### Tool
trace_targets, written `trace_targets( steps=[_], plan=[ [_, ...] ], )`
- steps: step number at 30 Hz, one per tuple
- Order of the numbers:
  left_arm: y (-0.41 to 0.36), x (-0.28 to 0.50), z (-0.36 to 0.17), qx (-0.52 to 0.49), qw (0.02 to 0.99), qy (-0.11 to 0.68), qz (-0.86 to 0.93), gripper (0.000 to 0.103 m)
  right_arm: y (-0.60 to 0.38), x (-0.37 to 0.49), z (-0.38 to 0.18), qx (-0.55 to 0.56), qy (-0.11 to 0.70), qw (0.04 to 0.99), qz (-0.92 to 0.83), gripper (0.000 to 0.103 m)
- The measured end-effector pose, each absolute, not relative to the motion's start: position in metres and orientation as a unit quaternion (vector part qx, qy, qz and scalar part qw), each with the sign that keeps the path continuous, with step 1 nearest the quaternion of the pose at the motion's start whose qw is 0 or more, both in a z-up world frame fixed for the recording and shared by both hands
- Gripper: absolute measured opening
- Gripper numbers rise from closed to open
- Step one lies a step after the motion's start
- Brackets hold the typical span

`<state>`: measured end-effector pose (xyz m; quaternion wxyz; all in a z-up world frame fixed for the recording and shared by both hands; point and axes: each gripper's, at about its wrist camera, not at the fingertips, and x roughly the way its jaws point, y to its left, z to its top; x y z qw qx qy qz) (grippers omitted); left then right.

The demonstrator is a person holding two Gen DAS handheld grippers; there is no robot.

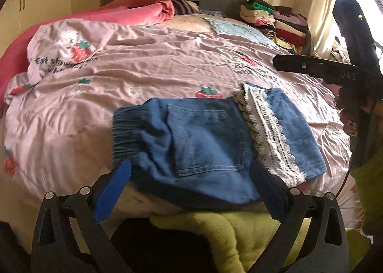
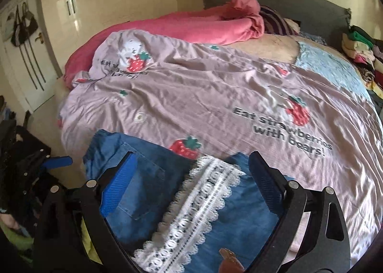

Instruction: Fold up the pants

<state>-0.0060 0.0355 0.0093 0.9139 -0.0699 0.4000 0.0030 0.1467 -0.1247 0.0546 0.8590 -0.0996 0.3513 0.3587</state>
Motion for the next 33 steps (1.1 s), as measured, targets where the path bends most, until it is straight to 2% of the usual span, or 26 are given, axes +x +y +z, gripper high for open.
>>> trace_targets(
  steps=[23,33],
  plan=[
    [0.088,-0.003,-0.032,-0.135,0.883,0.446,0.057,0.099,-0.022,0.143,0.022,-0.168,0.392,0.796,0.429,0.089],
    [0.102,0.001,-0.056,-0.207,0.867,0.452,0.040,0.098,0.023,0.136,0.003,-0.207,0.410,0.753,0.471,0.089]
  ],
)
